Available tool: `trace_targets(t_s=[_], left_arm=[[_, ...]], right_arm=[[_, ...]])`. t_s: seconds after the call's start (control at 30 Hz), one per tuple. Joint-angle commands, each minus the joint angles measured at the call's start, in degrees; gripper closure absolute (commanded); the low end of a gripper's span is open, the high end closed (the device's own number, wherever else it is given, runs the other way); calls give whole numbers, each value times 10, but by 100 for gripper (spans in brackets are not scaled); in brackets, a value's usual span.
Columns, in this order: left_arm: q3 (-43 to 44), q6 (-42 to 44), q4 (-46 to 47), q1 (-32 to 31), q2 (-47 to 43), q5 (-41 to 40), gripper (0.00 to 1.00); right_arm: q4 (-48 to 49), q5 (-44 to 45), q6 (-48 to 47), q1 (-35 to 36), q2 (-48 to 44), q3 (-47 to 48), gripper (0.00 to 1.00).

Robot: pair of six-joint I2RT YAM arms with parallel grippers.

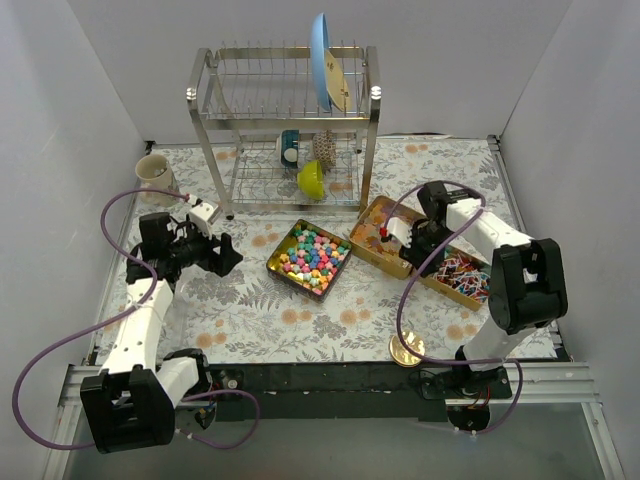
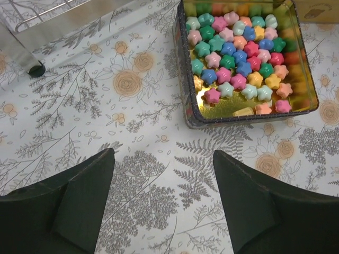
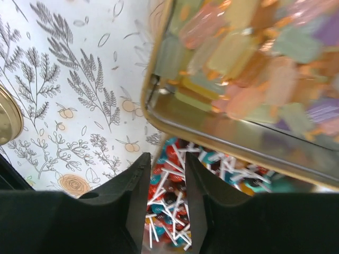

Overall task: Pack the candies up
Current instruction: Pick up the packing bottle from the center of the board.

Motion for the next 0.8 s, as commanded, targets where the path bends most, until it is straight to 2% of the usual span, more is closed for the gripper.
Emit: trace_targets(t_s=[0.0,0.03,0.13,0.2,0.4,0.43,0.5,0.77], left_arm=[[82,67,-104,-1,22,-40,25],[90,78,-145,0,28,-56,25],[99,110,-192,24,35,-107,25],[107,122,-200,64,35,-122,24],[157,152,-248,93,64,-220,23],[159,160,-264,98,67,-229,23],[173,162,-284,107,85,-244,23],[292,164,-417,130,144,-270,28]], right_arm=[[-79,-65,15,-11,-46,80,58],[-87,-69,18,-10,-53,96,57],[-107,-80,26,-10,-89,106,55],[-104,-89,34,-10,-119,101,55],[-53,-138,128,-10,-174,77,49],[-52,-159,141,-10,-176,77,41],[-46,-180,175,-10,-178,78,34],[14,-247,207,-11,-202,46,34]])
